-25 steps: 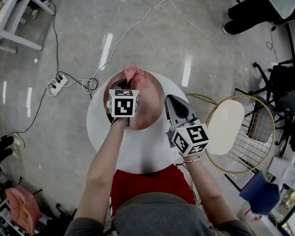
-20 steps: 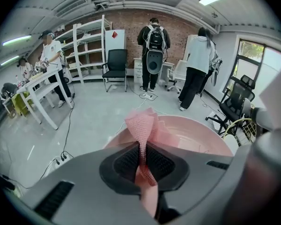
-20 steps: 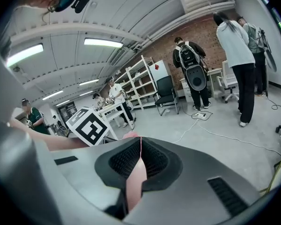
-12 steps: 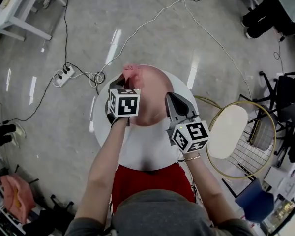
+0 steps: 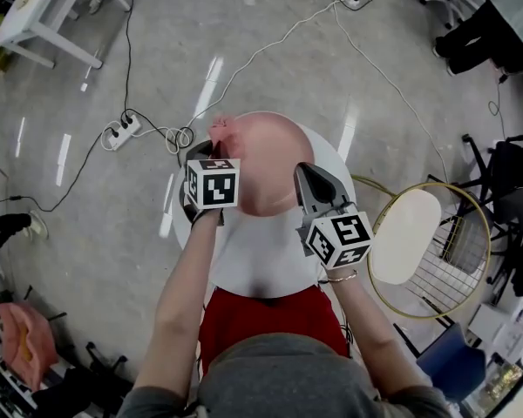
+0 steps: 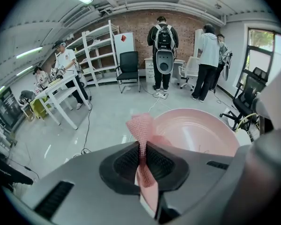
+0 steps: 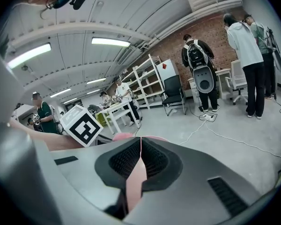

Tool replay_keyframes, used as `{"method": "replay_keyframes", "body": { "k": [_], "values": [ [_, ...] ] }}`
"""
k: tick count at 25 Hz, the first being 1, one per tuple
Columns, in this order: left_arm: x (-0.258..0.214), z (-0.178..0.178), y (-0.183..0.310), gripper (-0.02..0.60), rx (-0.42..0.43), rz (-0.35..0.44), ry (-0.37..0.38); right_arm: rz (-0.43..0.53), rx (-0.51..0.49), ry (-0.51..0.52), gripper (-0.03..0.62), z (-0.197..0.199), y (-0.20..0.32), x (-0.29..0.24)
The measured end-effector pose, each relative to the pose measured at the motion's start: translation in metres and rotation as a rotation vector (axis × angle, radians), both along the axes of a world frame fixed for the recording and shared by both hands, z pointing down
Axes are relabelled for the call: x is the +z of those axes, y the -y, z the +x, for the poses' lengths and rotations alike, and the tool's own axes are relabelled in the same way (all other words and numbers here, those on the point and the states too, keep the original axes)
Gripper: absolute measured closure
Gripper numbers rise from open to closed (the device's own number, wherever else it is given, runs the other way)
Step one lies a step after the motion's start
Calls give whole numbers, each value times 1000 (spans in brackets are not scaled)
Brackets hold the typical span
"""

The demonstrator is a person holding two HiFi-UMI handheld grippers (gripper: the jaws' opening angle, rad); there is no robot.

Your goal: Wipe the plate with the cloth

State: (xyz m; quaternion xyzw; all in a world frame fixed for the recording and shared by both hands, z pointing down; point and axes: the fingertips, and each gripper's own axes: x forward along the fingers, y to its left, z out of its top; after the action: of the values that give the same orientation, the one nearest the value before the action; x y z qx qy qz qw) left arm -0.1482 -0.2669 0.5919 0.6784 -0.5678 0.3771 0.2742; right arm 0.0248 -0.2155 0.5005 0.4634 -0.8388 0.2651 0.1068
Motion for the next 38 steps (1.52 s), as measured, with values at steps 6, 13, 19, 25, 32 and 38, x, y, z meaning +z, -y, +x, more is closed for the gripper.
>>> {"method": "replay_keyframes", "body": {
  "k": [6,13,19,25,32,38],
  "values": [
    [-22,-6,-13,546,-10,50,-21,21,11,-1,565,6,-8,-9],
    [-46,41,-15,546,85,89,-152,36,67,-10,565,22,-19,-16],
    [-44,117,-18,546,241,38,-265,36,137,-18,565,50,-27,-19],
    [-12,173,-33,546,367,-73,-290,27,207,-28,565,80,-35,-14],
    [25,190,-42,546,401,-171,-215,11,223,-28,565,98,-37,-6],
    [34,166,-36,546,397,-179,-129,6,174,-19,565,82,-26,-4]
  ]
}}
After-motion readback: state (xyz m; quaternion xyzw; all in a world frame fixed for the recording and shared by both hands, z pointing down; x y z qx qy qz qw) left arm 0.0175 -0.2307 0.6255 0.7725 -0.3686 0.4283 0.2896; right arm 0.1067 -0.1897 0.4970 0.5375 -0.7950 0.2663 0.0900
